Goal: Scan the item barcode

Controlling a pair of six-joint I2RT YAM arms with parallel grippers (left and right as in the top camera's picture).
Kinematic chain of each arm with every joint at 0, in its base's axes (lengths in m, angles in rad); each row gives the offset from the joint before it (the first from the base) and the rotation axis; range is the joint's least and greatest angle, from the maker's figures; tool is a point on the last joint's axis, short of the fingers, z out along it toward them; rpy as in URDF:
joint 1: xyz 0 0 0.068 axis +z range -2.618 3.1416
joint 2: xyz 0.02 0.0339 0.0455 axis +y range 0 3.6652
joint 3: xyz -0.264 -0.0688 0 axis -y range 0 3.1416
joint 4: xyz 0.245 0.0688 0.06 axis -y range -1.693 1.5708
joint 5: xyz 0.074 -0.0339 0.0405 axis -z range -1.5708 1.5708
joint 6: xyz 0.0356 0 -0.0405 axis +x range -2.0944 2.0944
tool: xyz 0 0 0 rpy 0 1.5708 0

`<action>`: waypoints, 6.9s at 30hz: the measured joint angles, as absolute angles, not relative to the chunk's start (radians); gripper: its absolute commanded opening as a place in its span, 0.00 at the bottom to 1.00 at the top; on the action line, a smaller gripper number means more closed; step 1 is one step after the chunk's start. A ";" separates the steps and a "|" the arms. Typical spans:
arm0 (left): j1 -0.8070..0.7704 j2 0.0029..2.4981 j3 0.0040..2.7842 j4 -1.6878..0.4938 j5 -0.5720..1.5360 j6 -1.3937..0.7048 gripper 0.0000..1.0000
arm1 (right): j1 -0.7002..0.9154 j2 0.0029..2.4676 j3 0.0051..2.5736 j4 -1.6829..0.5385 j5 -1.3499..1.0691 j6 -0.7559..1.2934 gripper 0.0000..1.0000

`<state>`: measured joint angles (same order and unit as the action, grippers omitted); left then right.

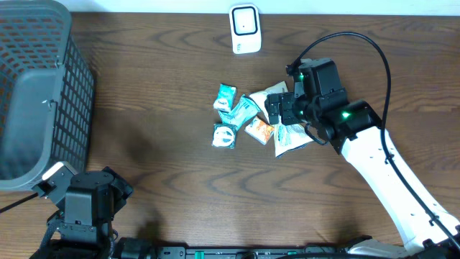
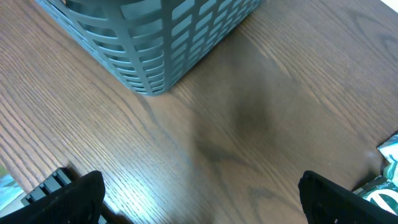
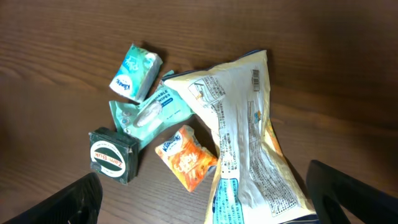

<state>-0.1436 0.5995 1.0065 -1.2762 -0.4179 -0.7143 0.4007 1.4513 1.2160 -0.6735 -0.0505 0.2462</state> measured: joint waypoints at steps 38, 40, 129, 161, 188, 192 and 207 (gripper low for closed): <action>-0.144 0.599 1.007 -1.276 -0.418 -0.714 0.98 | 0.551 1.585 1.216 -0.483 0.078 0.220 0.72; -0.144 0.599 1.007 -1.276 -0.418 -0.714 0.98 | 0.579 1.625 1.216 -0.444 0.108 0.189 0.73; -0.144 0.599 1.007 -1.276 -0.418 -0.714 0.98 | 0.094 1.692 1.197 -0.799 -0.070 0.216 0.08; -0.144 0.599 1.007 -1.277 -0.418 -0.714 0.98 | 0.560 1.882 1.211 -0.656 0.529 0.358 0.89; -0.144 0.599 1.007 -1.276 -0.418 -0.714 0.98 | 0.264 1.703 1.261 -0.757 -0.058 0.151 0.01; -0.144 0.599 1.007 -1.277 -0.418 -0.714 0.98 | 0.151 1.679 1.268 -0.770 -0.385 0.072 0.01; -0.144 0.599 1.007 -1.276 -0.418 -0.714 0.98 | -0.166 1.914 1.069 -0.665 -0.881 0.018 0.31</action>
<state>-0.1436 0.5995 1.0065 -1.2762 -0.4179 -0.7143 -0.1658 1.9144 1.0691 -0.6655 -0.8810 0.0181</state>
